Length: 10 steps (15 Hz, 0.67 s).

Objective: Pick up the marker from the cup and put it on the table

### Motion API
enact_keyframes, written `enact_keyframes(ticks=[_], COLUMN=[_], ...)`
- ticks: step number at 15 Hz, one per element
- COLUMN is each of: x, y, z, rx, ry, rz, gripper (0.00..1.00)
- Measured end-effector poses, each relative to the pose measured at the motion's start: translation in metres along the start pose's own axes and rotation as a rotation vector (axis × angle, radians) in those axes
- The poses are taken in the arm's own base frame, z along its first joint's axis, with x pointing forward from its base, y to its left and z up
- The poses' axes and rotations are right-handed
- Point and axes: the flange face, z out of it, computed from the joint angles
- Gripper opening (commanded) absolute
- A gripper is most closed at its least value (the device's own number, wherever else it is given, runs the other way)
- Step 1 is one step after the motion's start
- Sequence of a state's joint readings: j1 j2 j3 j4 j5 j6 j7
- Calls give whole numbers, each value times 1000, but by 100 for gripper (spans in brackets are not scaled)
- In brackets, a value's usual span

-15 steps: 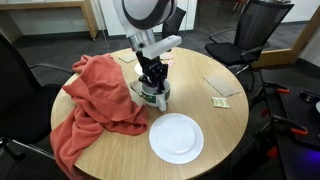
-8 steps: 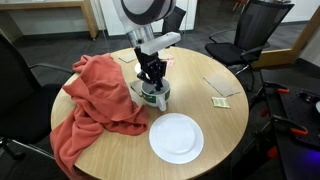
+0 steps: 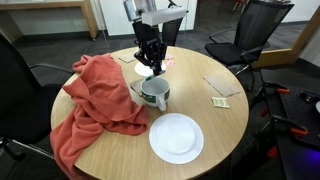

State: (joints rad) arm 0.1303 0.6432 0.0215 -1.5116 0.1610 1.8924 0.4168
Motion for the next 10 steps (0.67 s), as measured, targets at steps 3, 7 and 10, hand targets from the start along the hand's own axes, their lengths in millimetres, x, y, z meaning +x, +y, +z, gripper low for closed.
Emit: enact_keyframes(ticks=[3, 7, 10], x=[-27, -55, -59], y=[3, 21, 44], z=[-26, -48, -47], rx=[1, -19, -30], ry=[20, 73, 133], rz=[-13, -11, 23], gripper=[3, 3, 3])
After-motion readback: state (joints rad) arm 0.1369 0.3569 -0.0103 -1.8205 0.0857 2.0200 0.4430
